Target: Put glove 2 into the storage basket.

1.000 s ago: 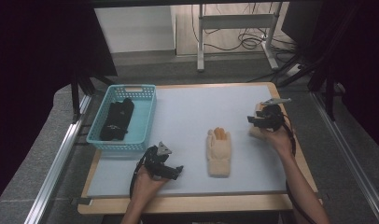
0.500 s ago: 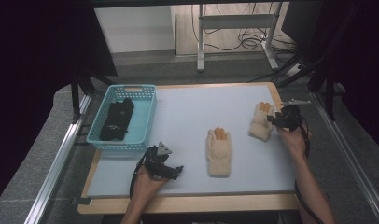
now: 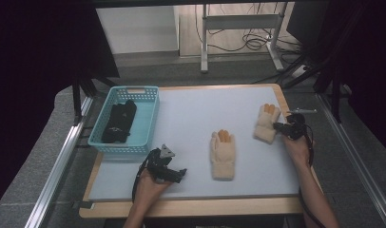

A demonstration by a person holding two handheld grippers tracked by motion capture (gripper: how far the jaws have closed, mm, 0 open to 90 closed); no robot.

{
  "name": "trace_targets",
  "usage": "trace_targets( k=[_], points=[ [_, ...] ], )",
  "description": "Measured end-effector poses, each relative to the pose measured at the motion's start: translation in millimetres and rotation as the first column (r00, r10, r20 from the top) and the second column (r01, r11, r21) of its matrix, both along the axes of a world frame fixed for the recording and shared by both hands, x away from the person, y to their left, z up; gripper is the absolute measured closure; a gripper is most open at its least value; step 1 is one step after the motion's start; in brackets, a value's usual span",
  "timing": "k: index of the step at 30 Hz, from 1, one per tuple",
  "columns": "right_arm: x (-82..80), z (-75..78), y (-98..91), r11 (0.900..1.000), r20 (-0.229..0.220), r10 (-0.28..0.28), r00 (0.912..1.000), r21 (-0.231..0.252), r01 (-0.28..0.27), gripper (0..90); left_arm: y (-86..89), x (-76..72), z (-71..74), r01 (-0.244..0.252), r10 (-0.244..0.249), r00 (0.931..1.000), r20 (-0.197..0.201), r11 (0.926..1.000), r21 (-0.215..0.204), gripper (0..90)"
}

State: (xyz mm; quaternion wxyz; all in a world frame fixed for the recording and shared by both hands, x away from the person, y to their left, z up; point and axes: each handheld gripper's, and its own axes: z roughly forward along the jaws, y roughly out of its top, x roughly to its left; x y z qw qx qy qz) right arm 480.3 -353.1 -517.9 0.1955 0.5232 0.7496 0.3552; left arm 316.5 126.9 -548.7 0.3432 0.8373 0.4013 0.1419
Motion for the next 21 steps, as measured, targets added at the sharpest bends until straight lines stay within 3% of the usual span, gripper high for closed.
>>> trace_targets(
  k=[2, 5, 13, 16, 21],
  points=[
    [-1.2, 3.7, 3.4, 0.9995, 0.004, 0.0, 1.0, -0.031, 0.0, 86.4, 0.0, 0.0, 0.0, 0.0, 0.0, 1.0, 0.0, 1.0, 0.0, 0.0],
    [-5.7, 14.4, 2.2, 0.9995, 0.025, 0.006, 0.9997, -0.031, -0.005, 86.4, 0.1, 0.1, 0.0, 0.0, 0.0, 1.0, 0.0, 1.0, 0.0, 0.0],
    [-21.1, 59.6, 6.3, 0.9947, 0.082, 0.039, 0.9959, -0.098, -0.031, 86.2, 0.0, 0.1, 0.0, 0.0, 0.0, 1.0, 0.0, 1.0, 0.0, 0.0],
    [-22.4, 65.0, 20.7, 0.9922, 0.084, 0.066, 0.9943, -0.111, -0.056, 85.6, 0.0, 0.0, 0.0, 0.0, 0.0, 1.0, 0.0, 1.0, 0.0, 0.0],
    [-17.5, 61.6, 51.9, 0.9887, 0.092, 0.117, 0.9889, -0.104, -0.107, 81.8, 0.0, 0.0, 0.0, 0.0, 0.0, 1.0, 0.0, 1.0, 0.0, 0.0]
  ],
)
